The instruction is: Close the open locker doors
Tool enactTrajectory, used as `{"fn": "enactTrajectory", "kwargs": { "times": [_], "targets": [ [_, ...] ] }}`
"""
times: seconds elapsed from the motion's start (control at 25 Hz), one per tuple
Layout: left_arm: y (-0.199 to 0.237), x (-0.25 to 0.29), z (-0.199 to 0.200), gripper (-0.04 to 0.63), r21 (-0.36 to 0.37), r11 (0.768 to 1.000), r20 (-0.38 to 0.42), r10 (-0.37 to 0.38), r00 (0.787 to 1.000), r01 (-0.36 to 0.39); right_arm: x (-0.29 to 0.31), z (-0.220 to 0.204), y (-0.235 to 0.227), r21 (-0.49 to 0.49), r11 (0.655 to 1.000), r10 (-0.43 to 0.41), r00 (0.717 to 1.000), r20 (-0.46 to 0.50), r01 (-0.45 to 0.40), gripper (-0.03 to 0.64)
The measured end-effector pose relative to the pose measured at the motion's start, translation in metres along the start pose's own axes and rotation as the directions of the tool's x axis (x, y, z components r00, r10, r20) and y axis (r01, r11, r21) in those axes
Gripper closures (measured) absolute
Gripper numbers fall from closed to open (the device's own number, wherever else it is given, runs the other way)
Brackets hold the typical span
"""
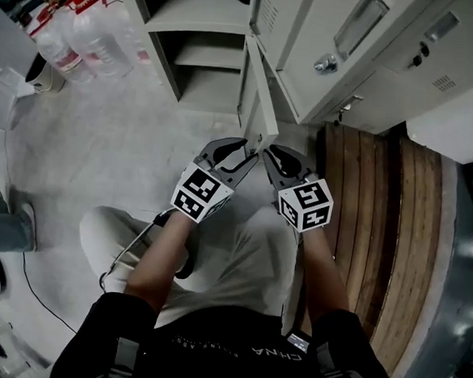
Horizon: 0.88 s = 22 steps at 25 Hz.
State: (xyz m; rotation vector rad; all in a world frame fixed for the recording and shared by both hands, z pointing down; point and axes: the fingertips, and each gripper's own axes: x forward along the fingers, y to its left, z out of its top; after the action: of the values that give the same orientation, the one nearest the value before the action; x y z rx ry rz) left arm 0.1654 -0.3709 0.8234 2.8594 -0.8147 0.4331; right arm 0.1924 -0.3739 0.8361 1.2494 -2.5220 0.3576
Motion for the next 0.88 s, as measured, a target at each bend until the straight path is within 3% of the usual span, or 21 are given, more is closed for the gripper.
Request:
{"fn": "enactTrajectory", "kwargs": {
  "times": [0.08,0.36,0.52,0.88],
  "targets": [
    [-0.003,-0.002,0.004,0.457,0.001,1.0,0.002,0.007,1.0,-0.007,0.001,-0.005,0.003,0.002,1.0,0.019,1.0,-0.013,-0.019,0.525],
    [-0.004,-0.005,0.026,0.457,0.037,0.997,0.033,0.06,0.998,-0.062,0.007,-0.004,0.007,-0.03,1.0,-0.002,1.0,-0.016,0.002,0.525],
    [-0.003,-0.009,0.032,0.457,0.046,0.991,0.009,0.125,0.992,-0.125,0.011,-0.002,0.014,-0.052,0.999,0.004,1.0,-0.025,-0.005,0.528],
    [0.022,-0.038,0.032,0.457,0.03,0.937,0.002,0.348,0.938,-0.348,0.037,0.008,0.045,-0.085,0.995,0.048,0.999,-0.023,-0.05,0.546]
  ]
}}
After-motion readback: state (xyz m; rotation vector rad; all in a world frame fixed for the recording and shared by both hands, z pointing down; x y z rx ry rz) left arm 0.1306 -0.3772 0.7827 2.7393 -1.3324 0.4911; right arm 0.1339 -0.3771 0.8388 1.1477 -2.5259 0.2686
